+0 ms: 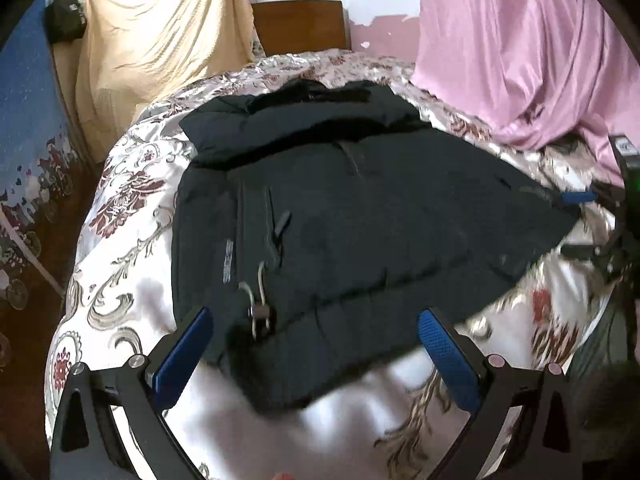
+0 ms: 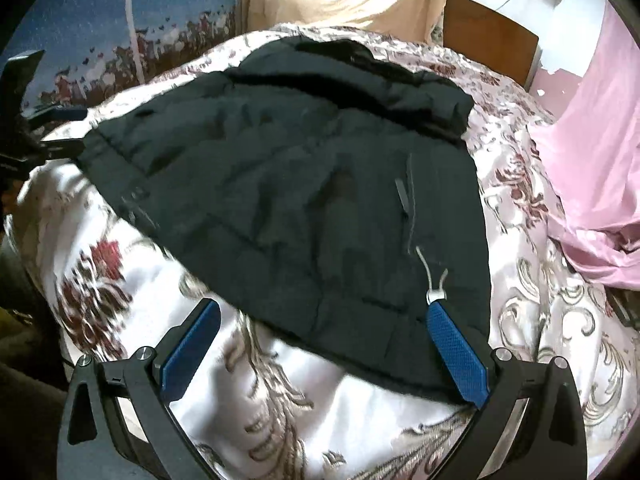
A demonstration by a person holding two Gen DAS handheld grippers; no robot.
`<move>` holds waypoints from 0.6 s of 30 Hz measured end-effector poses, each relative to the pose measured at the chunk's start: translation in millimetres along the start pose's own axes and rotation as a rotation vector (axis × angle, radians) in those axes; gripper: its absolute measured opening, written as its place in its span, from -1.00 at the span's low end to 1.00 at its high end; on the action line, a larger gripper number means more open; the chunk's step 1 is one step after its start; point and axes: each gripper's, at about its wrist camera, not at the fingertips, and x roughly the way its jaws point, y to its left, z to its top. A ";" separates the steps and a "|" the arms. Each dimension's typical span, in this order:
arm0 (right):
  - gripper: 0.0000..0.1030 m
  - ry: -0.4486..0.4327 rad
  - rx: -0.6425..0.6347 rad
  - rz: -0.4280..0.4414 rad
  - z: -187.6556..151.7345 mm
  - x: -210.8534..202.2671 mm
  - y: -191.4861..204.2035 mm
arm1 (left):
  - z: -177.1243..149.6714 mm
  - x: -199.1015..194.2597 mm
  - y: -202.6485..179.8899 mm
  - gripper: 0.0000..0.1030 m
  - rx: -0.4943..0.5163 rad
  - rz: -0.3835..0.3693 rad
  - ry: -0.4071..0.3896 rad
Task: Fold large clothes
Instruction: 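Open both tools and pull them back from the jacket, then grasp the black jacket hem with both tools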
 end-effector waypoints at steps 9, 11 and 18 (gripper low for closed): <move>0.97 0.042 -0.010 -0.016 -2.2 9.3 4.1 | -23.8 11.5 0.9 1.00 0.070 0.049 0.079; 0.97 0.043 -0.004 -0.016 -2.3 10.5 3.4 | -24.7 14.6 1.4 1.00 0.068 0.086 0.090; 0.97 0.039 0.014 -0.032 -4.6 12.1 -2.0 | -19.7 23.6 12.9 1.00 0.021 0.214 0.126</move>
